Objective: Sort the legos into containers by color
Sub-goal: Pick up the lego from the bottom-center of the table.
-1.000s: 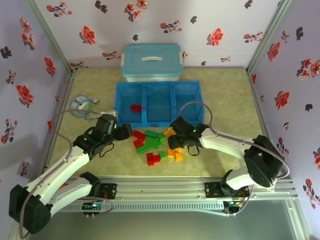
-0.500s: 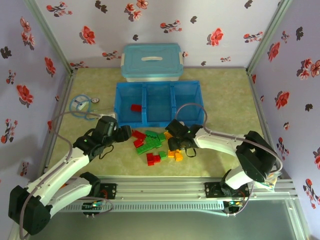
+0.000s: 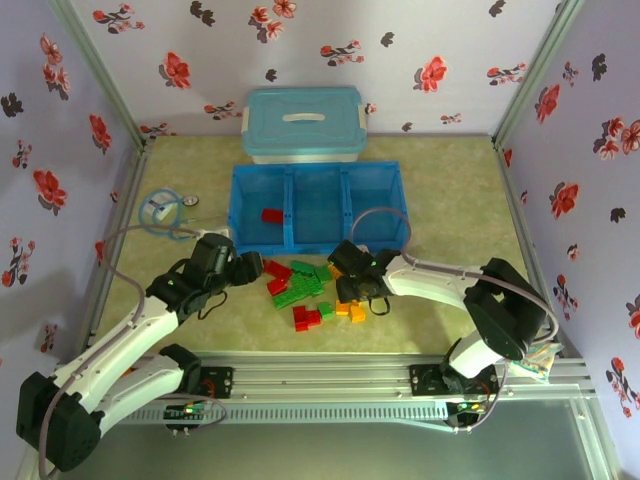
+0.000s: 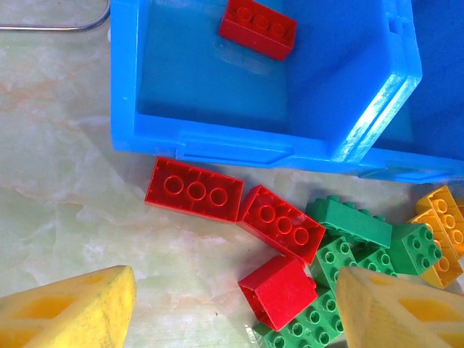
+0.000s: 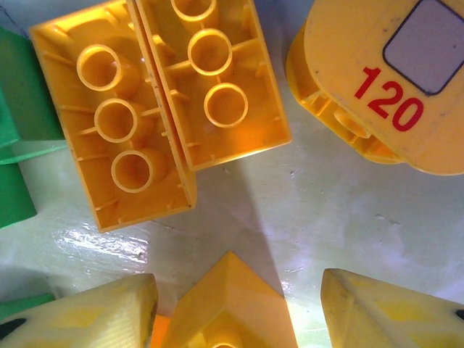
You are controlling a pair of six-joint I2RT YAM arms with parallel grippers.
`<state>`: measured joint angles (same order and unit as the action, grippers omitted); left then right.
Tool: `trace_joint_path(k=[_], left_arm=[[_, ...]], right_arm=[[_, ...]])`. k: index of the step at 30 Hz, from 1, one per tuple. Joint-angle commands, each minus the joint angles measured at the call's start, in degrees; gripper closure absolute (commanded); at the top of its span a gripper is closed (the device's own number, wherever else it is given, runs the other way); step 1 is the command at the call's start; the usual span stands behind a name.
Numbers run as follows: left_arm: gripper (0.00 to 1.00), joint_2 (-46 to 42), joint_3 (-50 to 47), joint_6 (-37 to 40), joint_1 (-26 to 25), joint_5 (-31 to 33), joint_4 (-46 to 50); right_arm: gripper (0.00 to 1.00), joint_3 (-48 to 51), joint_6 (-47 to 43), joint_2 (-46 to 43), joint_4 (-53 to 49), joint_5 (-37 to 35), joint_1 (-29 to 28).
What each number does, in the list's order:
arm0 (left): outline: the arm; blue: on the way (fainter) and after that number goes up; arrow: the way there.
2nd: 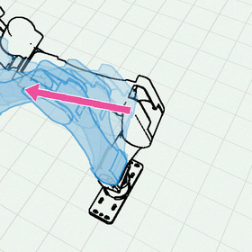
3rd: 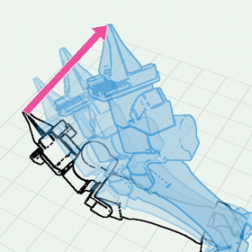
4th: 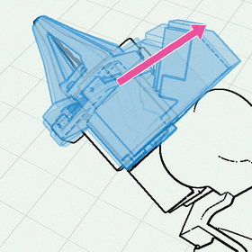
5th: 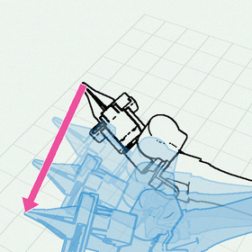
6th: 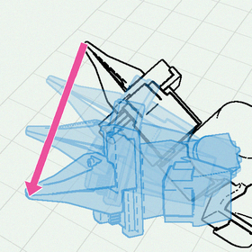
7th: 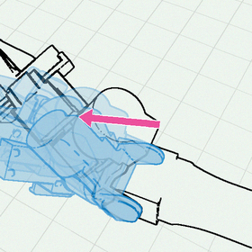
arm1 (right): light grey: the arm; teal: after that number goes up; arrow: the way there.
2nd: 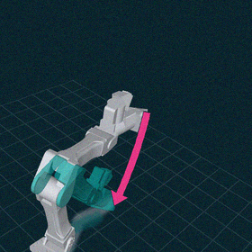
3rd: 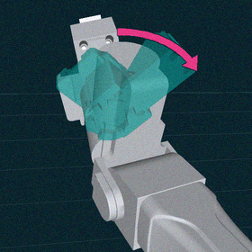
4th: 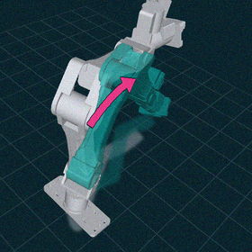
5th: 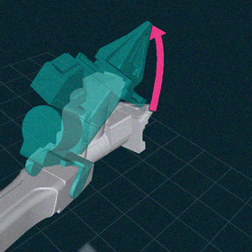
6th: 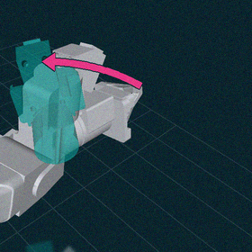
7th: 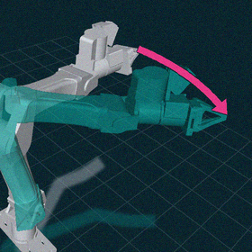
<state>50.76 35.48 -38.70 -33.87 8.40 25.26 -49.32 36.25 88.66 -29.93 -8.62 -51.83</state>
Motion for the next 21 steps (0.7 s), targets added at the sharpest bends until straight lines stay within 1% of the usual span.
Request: trace_joint_path(k=[1, 9, 13, 21], left_arm=[[0.27, 0.1, -0.1, -0.5, -0.4, 1.1, -0.8], [0.27, 0.1, -0.7, -0.7, -0.4, 1.2, -0.9], [0.27, 0.0, -0.8, -0.8, -0.4, 1.1, -1.0], [0.27, -0.2, -1.0, -0.9, -0.4, 1.3, -0.8]], right_arm=[[0.38, -0.2, 2.1, 0.4, -0.9, -0.8, -0.5], [0.38, 0.4, 4.7, 0.3, -1.8, -1.6, -1.2], [0.38, 1.0, 6.6, -0.5, -2.1, -3.1, -1.8], [0.43, 2.6, 9.6, -1.7, -2.1, -4.8, -2.1]])
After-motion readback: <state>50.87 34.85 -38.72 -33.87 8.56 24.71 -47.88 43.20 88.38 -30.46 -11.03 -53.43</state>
